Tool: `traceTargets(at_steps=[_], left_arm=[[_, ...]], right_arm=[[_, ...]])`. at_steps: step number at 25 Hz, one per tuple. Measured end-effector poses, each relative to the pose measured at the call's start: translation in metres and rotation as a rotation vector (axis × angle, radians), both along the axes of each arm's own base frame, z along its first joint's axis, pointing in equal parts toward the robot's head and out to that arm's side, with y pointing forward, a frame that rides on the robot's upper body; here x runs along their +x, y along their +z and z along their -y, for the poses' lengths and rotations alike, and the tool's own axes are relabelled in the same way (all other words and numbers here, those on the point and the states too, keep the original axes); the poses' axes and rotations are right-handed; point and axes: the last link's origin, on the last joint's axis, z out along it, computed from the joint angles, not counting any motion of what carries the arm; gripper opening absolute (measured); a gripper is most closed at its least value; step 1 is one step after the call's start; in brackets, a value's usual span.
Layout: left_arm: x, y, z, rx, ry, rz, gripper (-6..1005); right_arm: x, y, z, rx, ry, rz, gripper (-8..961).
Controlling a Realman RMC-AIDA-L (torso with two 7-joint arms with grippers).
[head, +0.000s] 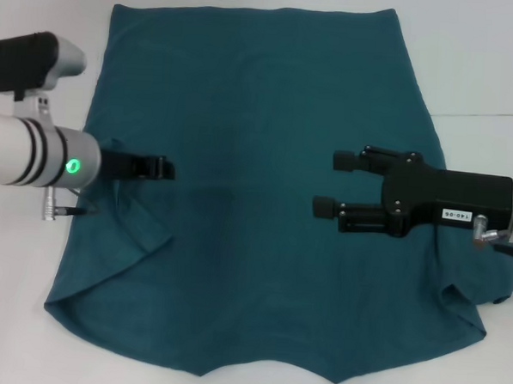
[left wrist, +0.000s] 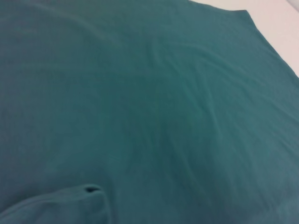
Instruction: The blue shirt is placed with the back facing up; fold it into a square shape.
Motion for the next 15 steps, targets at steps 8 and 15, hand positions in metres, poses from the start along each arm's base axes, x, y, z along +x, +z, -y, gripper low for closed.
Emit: traceTargets(at_steps=[8,15], left_arm=[[-0.022,0.019,0.015,0.022,0.052,-0.012,355],[-0.027,0.02,0.023,0.045,0.06,-0.075,661]], right_arm=[[0.001,0.001,-0.001,0.005,-0.006,0.0,924],[-0.002,0.001,-0.003,0.006,-0.002,0.004,924]])
